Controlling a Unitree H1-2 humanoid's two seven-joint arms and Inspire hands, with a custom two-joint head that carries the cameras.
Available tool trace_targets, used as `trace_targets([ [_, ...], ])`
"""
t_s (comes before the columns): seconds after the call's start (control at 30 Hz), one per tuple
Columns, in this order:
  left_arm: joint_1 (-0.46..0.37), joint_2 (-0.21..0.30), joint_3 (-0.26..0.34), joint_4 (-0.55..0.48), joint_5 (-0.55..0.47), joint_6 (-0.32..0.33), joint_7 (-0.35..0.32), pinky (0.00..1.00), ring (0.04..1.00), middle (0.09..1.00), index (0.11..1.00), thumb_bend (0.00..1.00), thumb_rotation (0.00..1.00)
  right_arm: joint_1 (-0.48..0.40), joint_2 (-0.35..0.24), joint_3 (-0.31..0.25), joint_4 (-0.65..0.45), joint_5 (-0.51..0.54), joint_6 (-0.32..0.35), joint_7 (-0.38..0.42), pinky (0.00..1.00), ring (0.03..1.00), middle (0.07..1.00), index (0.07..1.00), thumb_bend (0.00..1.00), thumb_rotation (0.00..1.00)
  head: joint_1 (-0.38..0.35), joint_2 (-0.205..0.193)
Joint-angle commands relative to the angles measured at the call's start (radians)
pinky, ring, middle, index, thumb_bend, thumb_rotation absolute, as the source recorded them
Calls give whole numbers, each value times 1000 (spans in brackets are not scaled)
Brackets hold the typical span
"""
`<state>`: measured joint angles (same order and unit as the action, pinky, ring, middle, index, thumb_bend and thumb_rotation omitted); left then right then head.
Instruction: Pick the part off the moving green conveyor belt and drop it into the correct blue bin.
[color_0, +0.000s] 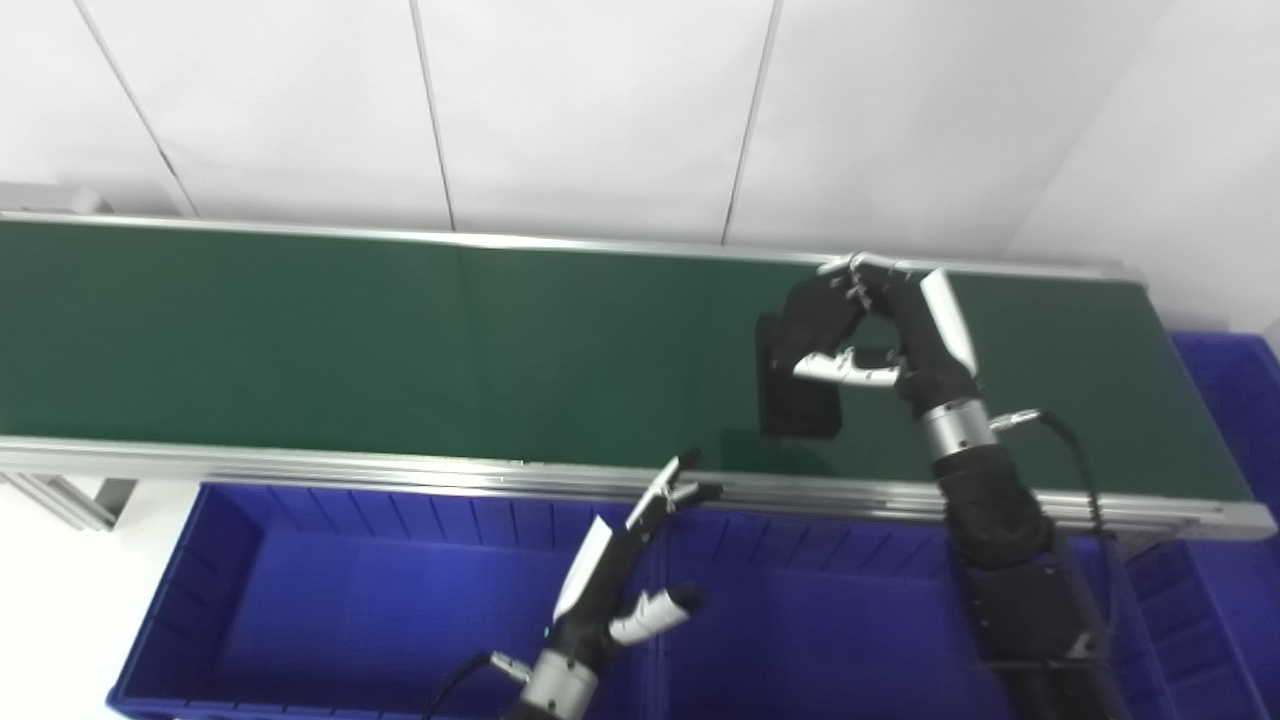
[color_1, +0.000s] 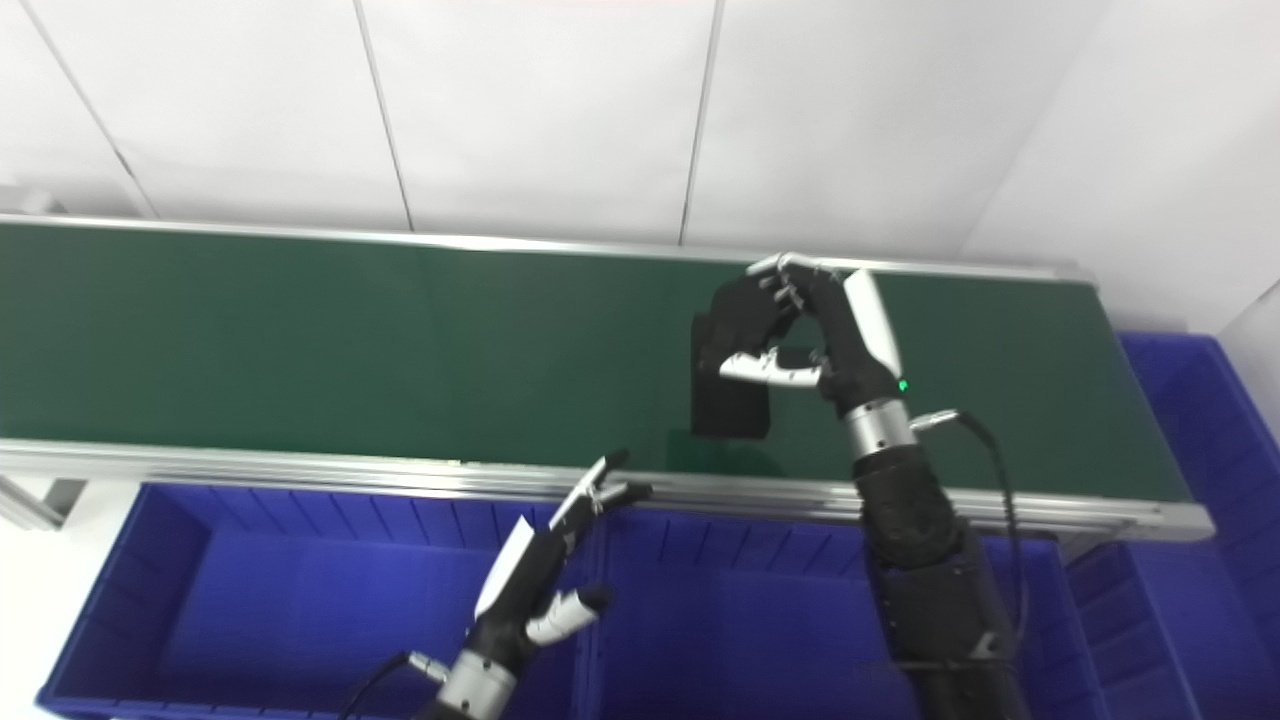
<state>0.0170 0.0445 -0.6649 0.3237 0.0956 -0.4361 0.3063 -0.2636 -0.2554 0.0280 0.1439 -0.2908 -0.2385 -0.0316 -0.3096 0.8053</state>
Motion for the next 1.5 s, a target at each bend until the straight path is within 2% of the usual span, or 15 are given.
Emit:
trace_targets([
  [0.0, -6, -19, 19, -48, -8, -34, -26, 902, 862, 835, 946, 864, 918, 7, -18, -31, -74, 5, 19, -19, 310, 372, 440, 519, 521, 0, -22, 7],
  [0.1, 1, -19, 45, -60, -21, -34, -59, 909, 869, 838, 948, 853, 910, 53, -30, -52, -157, -27, 52, -13, 309, 373, 440, 514, 523, 0, -56, 16],
  [0.2, 18, -20, 80, -94, -35, -34, -93, 901, 874, 846, 951, 853, 909, 98, -51, -65, -236, -55, 73, -5, 311, 376, 439, 513, 523, 0, -94, 54],
  [0.37, 38, -26, 130, -147, -37, -34, -146, 887, 868, 845, 954, 870, 927, 169, -68, -79, -345, -97, 113, 9, 302, 368, 438, 512, 523, 0, -127, 88],
  [0.6, 51, -19, 176, -182, -35, -34, -208, 890, 865, 837, 967, 851, 932, 315, -35, -112, -482, -98, 190, 12, 309, 374, 440, 518, 523, 0, -143, 106],
  [0.7, 57, -20, 188, -181, -38, -34, -233, 884, 867, 839, 964, 846, 932, 376, -13, -109, -506, -116, 190, 1, 318, 377, 439, 517, 524, 0, -142, 109],
  [0.9, 66, -37, 210, -175, -36, -34, -268, 883, 867, 844, 961, 840, 938, 461, 20, -92, -500, -113, 151, 0, 312, 371, 433, 518, 523, 0, -124, 111],
  [1.03, 67, -44, 216, -173, -26, -34, -274, 884, 864, 842, 963, 840, 943, 489, 31, -57, -482, -133, 136, -1, 314, 372, 435, 513, 524, 0, -112, 110],
  [1.17, 72, -50, 218, -171, -26, -34, -279, 883, 866, 840, 962, 843, 941, 497, 41, -24, -446, -139, 127, -5, 343, 403, 450, 507, 526, 0, -96, 106],
  [1.47, 92, -55, 220, -190, -18, -34, -277, 888, 865, 836, 955, 853, 931, 489, 71, 86, -314, -198, 67, -35, 314, 369, 435, 517, 523, 0, -62, 112],
])
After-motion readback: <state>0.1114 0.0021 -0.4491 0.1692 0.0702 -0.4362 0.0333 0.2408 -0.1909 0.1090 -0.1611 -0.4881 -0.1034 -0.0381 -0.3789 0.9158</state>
